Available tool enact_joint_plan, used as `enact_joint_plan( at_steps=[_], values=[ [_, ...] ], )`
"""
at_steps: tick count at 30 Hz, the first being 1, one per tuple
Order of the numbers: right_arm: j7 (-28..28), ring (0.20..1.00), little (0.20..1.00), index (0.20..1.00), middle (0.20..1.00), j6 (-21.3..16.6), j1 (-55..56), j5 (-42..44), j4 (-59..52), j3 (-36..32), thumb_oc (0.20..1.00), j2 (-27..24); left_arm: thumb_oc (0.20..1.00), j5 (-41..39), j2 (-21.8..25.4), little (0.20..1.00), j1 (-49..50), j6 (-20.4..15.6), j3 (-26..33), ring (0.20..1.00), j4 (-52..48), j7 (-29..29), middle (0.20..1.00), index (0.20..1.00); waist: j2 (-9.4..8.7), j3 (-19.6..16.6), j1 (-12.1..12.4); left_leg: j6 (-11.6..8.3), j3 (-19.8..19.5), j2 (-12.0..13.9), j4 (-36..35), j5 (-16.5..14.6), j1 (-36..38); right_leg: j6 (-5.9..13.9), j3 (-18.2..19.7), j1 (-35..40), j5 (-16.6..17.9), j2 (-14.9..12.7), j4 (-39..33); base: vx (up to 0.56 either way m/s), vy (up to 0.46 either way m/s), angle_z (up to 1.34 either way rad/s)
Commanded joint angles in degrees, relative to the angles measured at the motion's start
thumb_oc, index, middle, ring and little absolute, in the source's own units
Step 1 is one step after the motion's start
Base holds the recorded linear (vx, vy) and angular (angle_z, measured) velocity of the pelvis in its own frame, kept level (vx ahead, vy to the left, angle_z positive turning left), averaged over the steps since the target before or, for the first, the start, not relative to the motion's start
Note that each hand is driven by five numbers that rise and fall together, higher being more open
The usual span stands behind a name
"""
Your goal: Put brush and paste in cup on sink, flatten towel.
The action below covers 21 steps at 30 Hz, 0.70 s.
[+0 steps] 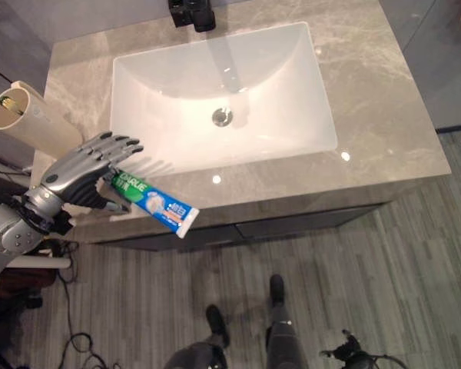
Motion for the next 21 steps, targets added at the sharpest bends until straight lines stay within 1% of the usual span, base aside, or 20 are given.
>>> enact_joint_plan(
  at_steps=[1, 14, 18, 21],
  values=[
    [-1.06, 1.0, 1.0, 1.0, 1.0, 0.55, 1.15, 1.74, 0.73, 2.02, 1.0, 0.58, 1.0, -1.79, 0.5, 1.0, -2.05, 0.39, 2.82, 1.0, 2.43, 1.85, 1.0, 1.0, -0.17, -1.86, -0.77, -4.06, -7.32, 5.04, 0.31, 4.62, -3.18, 4.53, 0.63, 1.48, 1.55, -4.83, -0.01, 0.0, 0.0, 0.0],
    [-1.48, 1.0, 1.0, 1.0, 1.0, 0.06, 1.31, 1.78, 0.47, 1.91, 1.0, 0.49, 1.0, -0.04, 1.88, 1.0, -1.31, -0.02, 2.14, 1.0, 2.32, 1.21, 1.0, 1.0, -0.16, -1.85, -0.83, -4.27, -7.17, 5.7, 0.31, 4.79, -3.25, 4.41, 0.59, 1.25, 1.47, -4.32, -0.01, 0.0, -0.007, -0.02],
    [-1.44, 1.0, 1.0, 1.0, 1.0, -0.01, 1.44, 1.95, 0.43, 1.89, 1.0, 0.44, 1.0, -0.09, 2.11, 1.0, -1.59, 0.06, 1.18, 1.0, 2.69, 0.35, 1.0, 1.0, -0.18, -1.79, -0.88, -4.33, -7.14, 5.87, 0.31, 4.9, -3.22, 4.39, 0.62, 1.17, 1.49, -4.19, -0.01, 0.0, 0.0, 0.0],
    [-1.16, 1.0, 1.0, 1.0, 1.0, 0.12, 1.5, 1.96, 0.56, 1.89, 1.0, 0.38, 1.0, -0.86, 2.32, 1.0, -1.95, 0.06, 0.02, 1.0, 3.26, -1.31, 1.0, 1.0, -0.14, -1.82, -1.0, -4.34, -7.2, 5.94, 0.31, 4.94, -3.37, 4.36, 0.62, 1.07, 1.53, -4.12, -0.01, 0.0, 0.0, 0.0]
  ],
)
